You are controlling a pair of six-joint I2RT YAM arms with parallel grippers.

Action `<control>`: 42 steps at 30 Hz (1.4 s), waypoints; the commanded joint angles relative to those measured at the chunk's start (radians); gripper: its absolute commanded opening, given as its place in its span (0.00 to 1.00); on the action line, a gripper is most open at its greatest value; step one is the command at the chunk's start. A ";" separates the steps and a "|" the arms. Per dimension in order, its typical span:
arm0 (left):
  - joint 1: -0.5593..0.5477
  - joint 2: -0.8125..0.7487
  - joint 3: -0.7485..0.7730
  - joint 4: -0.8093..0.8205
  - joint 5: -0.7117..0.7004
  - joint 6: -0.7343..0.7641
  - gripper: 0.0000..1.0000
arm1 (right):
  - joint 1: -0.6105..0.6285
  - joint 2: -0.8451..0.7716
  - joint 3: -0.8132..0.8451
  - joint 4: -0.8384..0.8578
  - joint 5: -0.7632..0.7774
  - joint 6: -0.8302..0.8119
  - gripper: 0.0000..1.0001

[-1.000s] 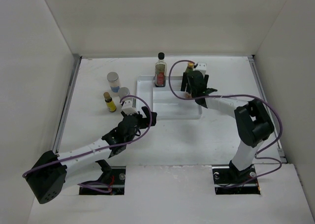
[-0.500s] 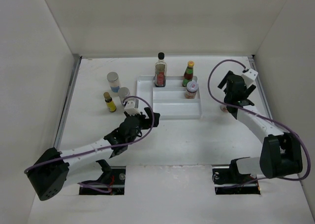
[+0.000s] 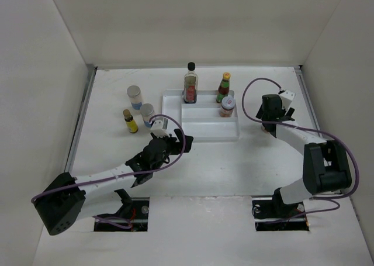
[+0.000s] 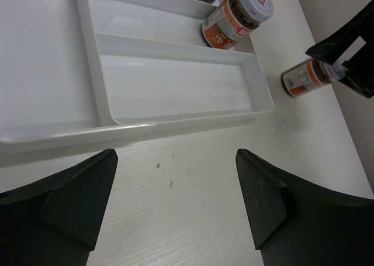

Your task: Organize the condiment bottles

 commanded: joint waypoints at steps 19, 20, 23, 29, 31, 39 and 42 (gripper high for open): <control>0.011 0.008 0.027 0.005 0.000 -0.006 0.82 | 0.330 -0.231 0.029 0.007 -0.001 0.031 0.46; 0.011 0.006 0.032 -0.005 -0.006 -0.006 0.82 | 0.355 -0.215 0.042 0.017 -0.001 0.031 0.46; 0.008 -0.009 0.046 -0.029 -0.032 -0.005 0.82 | 0.402 -0.159 0.075 0.055 -0.023 0.025 0.47; -0.001 -0.029 0.073 -0.090 -0.097 -0.002 0.82 | 0.448 -0.076 0.103 0.142 -0.102 0.017 0.48; -0.001 -0.035 0.079 -0.106 -0.111 -0.002 0.82 | 0.452 -0.040 0.105 0.153 -0.107 0.014 0.48; 0.037 -0.078 0.124 -0.228 -0.175 0.000 0.83 | 0.459 0.007 0.072 0.181 -0.093 -0.006 0.69; 0.069 -0.110 0.165 -0.323 -0.212 0.000 0.85 | 0.458 -0.023 0.069 0.182 -0.096 -0.018 0.86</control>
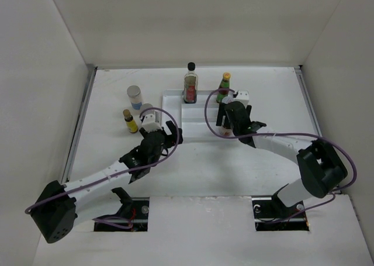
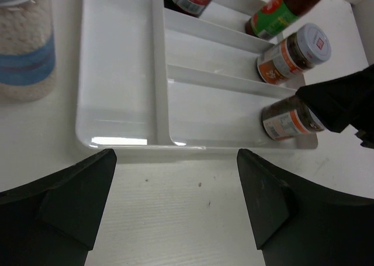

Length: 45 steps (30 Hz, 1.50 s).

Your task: Organize the condiment bottles

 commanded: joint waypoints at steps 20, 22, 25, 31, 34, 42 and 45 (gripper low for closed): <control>0.355 0.126 0.484 -0.434 -0.155 0.129 0.88 | -0.114 -0.466 -0.264 0.378 -0.083 0.132 0.54; 0.361 0.180 0.536 -0.473 -0.161 0.136 0.90 | -0.108 -0.441 -0.273 0.399 -0.088 0.144 0.79; 0.371 0.255 0.591 -0.508 -0.149 0.146 0.91 | -0.101 -0.420 -0.293 0.432 -0.083 0.149 0.94; 0.377 0.353 0.633 -0.528 -0.147 0.161 0.89 | -0.099 -0.403 -0.311 0.459 -0.092 0.149 0.96; 0.384 0.389 0.630 -0.519 -0.138 0.161 0.88 | -0.098 -0.394 -0.311 0.459 -0.094 0.150 0.97; 0.389 0.448 0.627 -0.462 -0.103 0.167 0.64 | -0.099 -0.375 -0.308 0.459 -0.095 0.150 0.98; 0.384 0.426 0.633 -0.458 -0.109 0.173 0.48 | -0.104 -0.375 -0.310 0.459 -0.095 0.150 0.98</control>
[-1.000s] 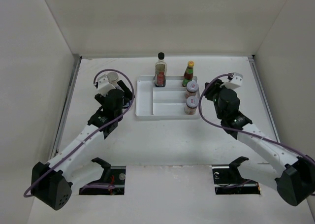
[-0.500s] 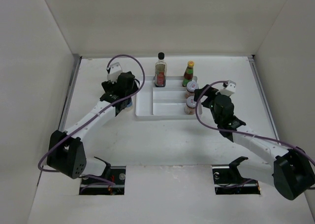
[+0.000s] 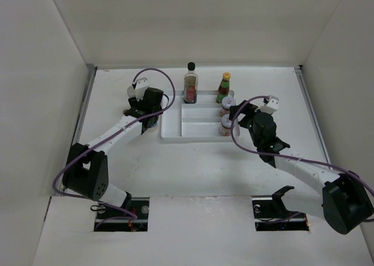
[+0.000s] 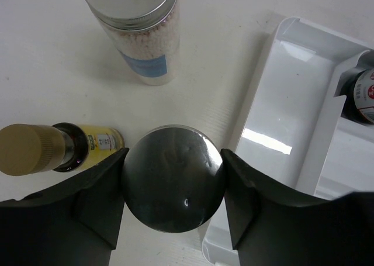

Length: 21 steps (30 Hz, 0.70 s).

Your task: Organize the condiment bottles

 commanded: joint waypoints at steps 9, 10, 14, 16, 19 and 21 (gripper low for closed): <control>-0.041 -0.194 0.124 0.049 -0.058 0.079 0.38 | -0.005 0.002 -0.002 0.069 0.000 0.012 1.00; -0.051 -0.196 0.142 0.050 -0.059 0.083 0.38 | -0.006 0.003 -0.002 0.069 0.001 0.012 1.00; -0.091 -0.158 0.188 0.102 -0.055 0.093 0.38 | -0.002 0.009 -0.001 0.069 0.001 0.012 1.00; -0.105 -0.116 0.214 0.135 -0.044 0.093 0.38 | -0.002 0.015 0.001 0.069 0.000 0.012 1.00; -0.108 -0.044 0.254 0.184 -0.039 0.105 0.38 | -0.002 0.018 0.001 0.069 -0.003 0.012 1.00; -0.098 0.009 0.282 0.224 -0.019 0.107 0.38 | 0.000 0.020 0.002 0.069 -0.002 0.009 1.00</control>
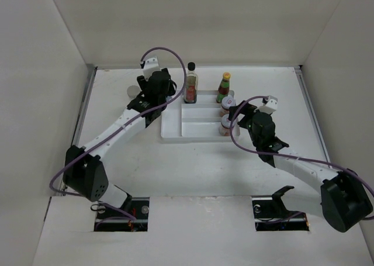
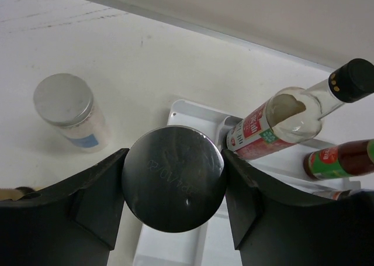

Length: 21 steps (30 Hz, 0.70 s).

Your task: Organize the condiment bottles

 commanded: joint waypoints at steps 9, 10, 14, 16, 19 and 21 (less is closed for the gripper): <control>0.041 0.285 0.212 0.222 0.077 0.031 0.38 | 0.000 -0.002 0.002 0.061 0.001 0.003 1.00; 0.042 0.304 0.221 0.223 0.080 0.031 0.38 | 0.000 -0.002 0.002 0.061 0.001 0.003 1.00; 0.053 0.365 0.240 0.240 0.075 0.041 0.39 | 0.000 0.001 0.003 0.061 0.001 0.003 1.00; 0.056 0.382 0.240 0.249 0.074 0.041 0.40 | 0.000 0.004 0.005 0.061 0.001 0.002 1.00; 0.056 0.411 0.237 0.263 0.060 0.050 0.44 | 0.000 0.009 0.005 0.061 0.001 0.002 1.00; 0.056 0.426 0.228 0.278 0.059 0.053 0.49 | 0.000 0.010 0.005 0.061 0.001 0.002 1.00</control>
